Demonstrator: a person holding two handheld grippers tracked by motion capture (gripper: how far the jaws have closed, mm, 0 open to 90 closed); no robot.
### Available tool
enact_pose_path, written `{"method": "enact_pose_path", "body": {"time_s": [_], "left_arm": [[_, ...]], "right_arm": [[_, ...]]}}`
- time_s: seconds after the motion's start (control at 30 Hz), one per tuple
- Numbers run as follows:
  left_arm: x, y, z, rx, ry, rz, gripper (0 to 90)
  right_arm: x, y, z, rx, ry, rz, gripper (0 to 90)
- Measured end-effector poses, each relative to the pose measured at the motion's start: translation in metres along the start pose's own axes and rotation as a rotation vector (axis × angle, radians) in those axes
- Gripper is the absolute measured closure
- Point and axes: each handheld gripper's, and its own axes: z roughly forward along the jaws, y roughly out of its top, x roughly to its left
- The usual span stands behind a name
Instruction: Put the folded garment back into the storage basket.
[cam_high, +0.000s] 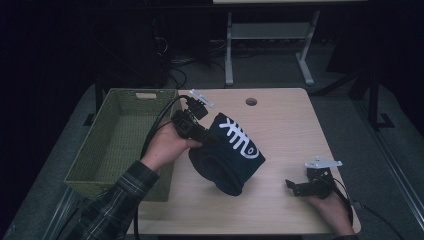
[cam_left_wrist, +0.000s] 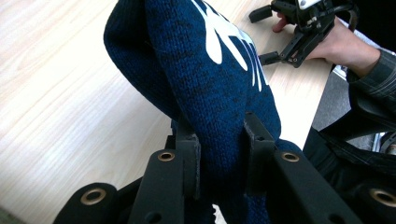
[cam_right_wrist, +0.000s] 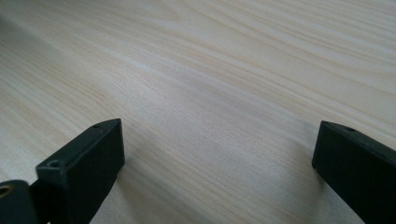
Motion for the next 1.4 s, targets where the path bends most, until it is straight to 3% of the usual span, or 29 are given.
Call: {"method": "enact_pose_path", "body": {"time_s": [0.73,1.2,1.4], "left_arm": [[0.018,-0.011,-0.092,-0.052,0.073,-0.069,72.9],[0.030,-0.038,-0.145,-0.127,0.144,-0.140,72.9],[0.037,-0.053,-0.158,-0.139,0.172,-0.176,72.9]], "right_arm": [[-0.001,0.000,0.000,-0.001,-0.007,0.005,2.0],[-0.001,0.000,0.000,0.001,-0.014,0.016,2.0],[-0.001,0.000,0.000,0.000,-0.016,0.017,2.0]]}}
